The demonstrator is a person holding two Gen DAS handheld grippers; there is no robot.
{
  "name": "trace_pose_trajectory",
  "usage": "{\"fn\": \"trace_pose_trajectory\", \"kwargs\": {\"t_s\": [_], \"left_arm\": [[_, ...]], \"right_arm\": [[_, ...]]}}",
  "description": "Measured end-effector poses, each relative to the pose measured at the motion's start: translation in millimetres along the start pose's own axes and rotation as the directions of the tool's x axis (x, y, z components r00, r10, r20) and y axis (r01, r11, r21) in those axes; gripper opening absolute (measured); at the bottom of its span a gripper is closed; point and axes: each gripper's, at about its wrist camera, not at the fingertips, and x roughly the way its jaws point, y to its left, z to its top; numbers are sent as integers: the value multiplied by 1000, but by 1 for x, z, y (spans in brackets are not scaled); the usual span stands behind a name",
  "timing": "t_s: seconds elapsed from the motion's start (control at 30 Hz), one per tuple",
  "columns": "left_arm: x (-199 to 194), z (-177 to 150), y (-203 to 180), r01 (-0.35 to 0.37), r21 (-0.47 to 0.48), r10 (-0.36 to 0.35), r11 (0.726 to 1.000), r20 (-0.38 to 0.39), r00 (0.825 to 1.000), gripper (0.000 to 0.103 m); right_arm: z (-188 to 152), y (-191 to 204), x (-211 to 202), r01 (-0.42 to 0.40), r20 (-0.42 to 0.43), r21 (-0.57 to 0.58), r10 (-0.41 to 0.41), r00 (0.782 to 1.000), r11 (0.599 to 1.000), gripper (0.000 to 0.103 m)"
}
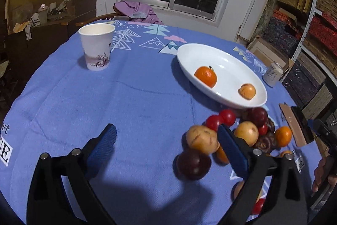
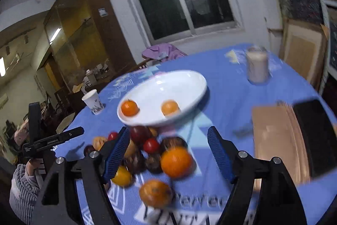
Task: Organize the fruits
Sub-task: 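Grasp a dark red plum with the left tool while the right tool grasps another persimmon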
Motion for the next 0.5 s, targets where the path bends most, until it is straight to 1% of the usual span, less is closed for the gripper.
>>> {"fn": "trace_pose_trajectory", "kwargs": {"t_s": [0.03,0.1,0.17,0.23,0.3,0.37,0.5], "left_arm": [[-1,-7,-3,-9,25,9,1000,-1,1000,94],[-3,-17,-14,-29,92,28,995,11,1000,94],[-7,-25,-31,-58,189,51,980,41,998,94],[-7,-28,-41,-60,235,51,970,45,998,94],[-7,-28,-43,-57,248,49,967,38,998,94],[-4,-27,-38,-55,228,52,972,20,998,94],[6,-23,-35,-47,220,53,974,-20,998,94]], "right_arm": [[-7,-1,2,0,-28,6,0,1000,1000,77],[-13,3,1,-1,-35,-13,1,999,1000,77],[-16,11,1,5,-34,-44,-7,999,999,77],[-22,16,3,11,-50,-63,-14,999,998,77],[-26,18,6,10,-69,-69,-15,998,998,77],[-28,21,9,11,-88,-78,-18,996,997,77],[-33,29,17,62,-130,-122,-78,988,991,77]]}}
